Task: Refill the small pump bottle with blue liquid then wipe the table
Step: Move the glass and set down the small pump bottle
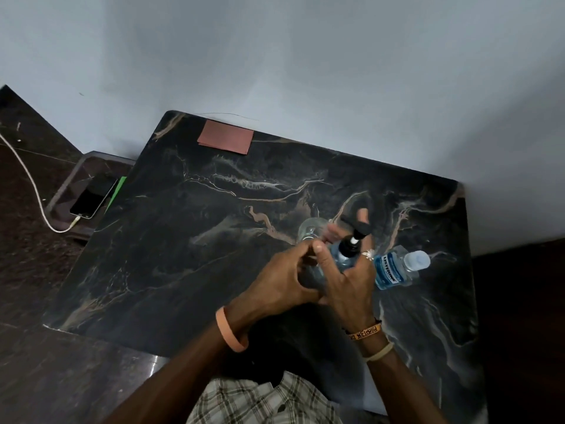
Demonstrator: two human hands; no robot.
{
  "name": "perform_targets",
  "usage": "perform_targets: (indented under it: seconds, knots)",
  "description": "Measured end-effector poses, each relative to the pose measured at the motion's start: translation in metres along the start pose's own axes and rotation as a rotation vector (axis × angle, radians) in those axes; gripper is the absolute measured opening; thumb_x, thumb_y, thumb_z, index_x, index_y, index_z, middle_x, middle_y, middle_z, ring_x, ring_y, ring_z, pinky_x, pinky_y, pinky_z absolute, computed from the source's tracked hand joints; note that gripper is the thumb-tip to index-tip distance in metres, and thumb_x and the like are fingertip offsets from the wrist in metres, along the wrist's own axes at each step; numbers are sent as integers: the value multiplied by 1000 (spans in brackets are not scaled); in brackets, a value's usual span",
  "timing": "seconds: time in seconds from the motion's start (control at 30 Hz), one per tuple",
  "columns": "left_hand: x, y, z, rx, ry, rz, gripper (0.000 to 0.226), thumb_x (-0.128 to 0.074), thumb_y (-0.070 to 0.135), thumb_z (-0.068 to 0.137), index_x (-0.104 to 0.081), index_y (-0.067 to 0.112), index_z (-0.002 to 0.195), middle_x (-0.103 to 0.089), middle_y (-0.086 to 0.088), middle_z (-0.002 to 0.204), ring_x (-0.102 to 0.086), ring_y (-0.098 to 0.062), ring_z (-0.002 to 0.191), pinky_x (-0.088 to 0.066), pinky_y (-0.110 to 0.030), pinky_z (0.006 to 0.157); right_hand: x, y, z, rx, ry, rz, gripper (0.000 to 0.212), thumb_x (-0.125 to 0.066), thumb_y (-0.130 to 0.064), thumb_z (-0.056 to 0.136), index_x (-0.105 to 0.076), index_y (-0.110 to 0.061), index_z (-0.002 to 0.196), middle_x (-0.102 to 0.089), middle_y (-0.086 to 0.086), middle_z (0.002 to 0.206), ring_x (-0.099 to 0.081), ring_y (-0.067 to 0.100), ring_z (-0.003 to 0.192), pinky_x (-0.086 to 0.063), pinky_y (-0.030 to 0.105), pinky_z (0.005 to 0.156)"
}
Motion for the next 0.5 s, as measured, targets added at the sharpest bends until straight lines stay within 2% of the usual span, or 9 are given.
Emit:
perform_targets:
  seconds: [0.03, 0.07, 0.13, 0.17, 0.2, 0.27, 0.33, 0.43, 0.5]
  knots:
    - [-8, -3, -1, 17, -3, -1, 83, -90, 28, 63, -50, 40, 135, -65, 18, 122, -62, 5, 109, -52, -18, 92, 8, 0, 1, 9, 59, -28, 95, -75, -47, 82, -13, -43, 154, -44, -22, 147, -53, 10, 130, -47, 39, 105]
    - [-13, -7, -3, 31, 16, -9, 77, -89, 25, 66, -53, 38, 133, -67, 18, 119, -63, 5, 105, -53, -18, 90, 16, 0, 2, 42, 97, -97, 102, -75, -45, 82, -4, -42, 155, -34, -32, 149, -47, 4, 133, -44, 36, 108]
    - [-16, -15, -4, 64, 95, -17, 60, -86, 21, 72, -62, 32, 126, -69, 18, 112, -65, 6, 98, -54, -18, 88, 27, 2, 3, 129, 62, -286, 99, -71, -47, 85, -4, -37, 156, -19, -43, 148, -28, -17, 135, -31, 13, 110]
    - [-14, -20, -4, 86, 155, -12, 52, -84, 19, 74, -65, 29, 122, -71, 17, 109, -66, 7, 96, -54, -19, 88, 29, 5, 2, 137, -4, -362, 92, -66, -51, 87, -8, -38, 156, -19, -42, 147, -24, -23, 132, -26, 6, 106]
    - [-9, -24, -2, 104, 223, -5, 44, -82, 17, 77, -67, 28, 117, -71, 17, 106, -66, 8, 96, -54, -19, 88, 30, 9, 0, 116, -67, -403, 86, -62, -56, 88, -10, -42, 155, -25, -38, 146, -25, -24, 130, -26, 7, 103]
    - [5, -28, 6, 110, 366, 35, 35, -76, 13, 82, -66, 33, 110, -71, 19, 103, -65, 9, 96, -54, -17, 87, 32, 18, -7, 62, -116, -452, 82, -59, -57, 87, -9, -50, 152, -40, -18, 147, -33, -14, 128, -33, 18, 104]
    - [21, -30, 17, 93, 459, 120, 36, -67, 6, 86, -66, 28, 114, -69, 16, 108, -65, 5, 97, -55, -20, 88, 29, 24, -10, 40, -122, -513, 86, -62, -49, 88, -4, -52, 151, -45, -3, 148, -44, 1, 126, -41, 27, 102]
    - [37, -35, 35, 92, 439, 270, 39, -59, -1, 87, -63, 16, 122, -66, -1, 121, -64, -9, 103, -53, -26, 91, 18, 29, -6, 47, -179, -615, 90, -65, -34, 89, -3, -48, 153, -53, 2, 140, -60, 16, 113, -50, 29, 88]
    - [42, -36, 46, 101, 408, 326, 38, -55, -2, 89, -63, 14, 123, -64, -6, 123, -62, -14, 104, -50, -24, 91, 13, 36, 0, 17, -226, -697, 84, -63, -31, 89, -10, -43, 153, -60, 3, 126, -63, 21, 102, -56, 37, 84]
Point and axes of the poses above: each hand's wrist, its own z-axis towards the middle knuckle, its own x-axis out of the back of the hand, y = z × x, the point moved 4 cm from there along z, towards the middle knuckle
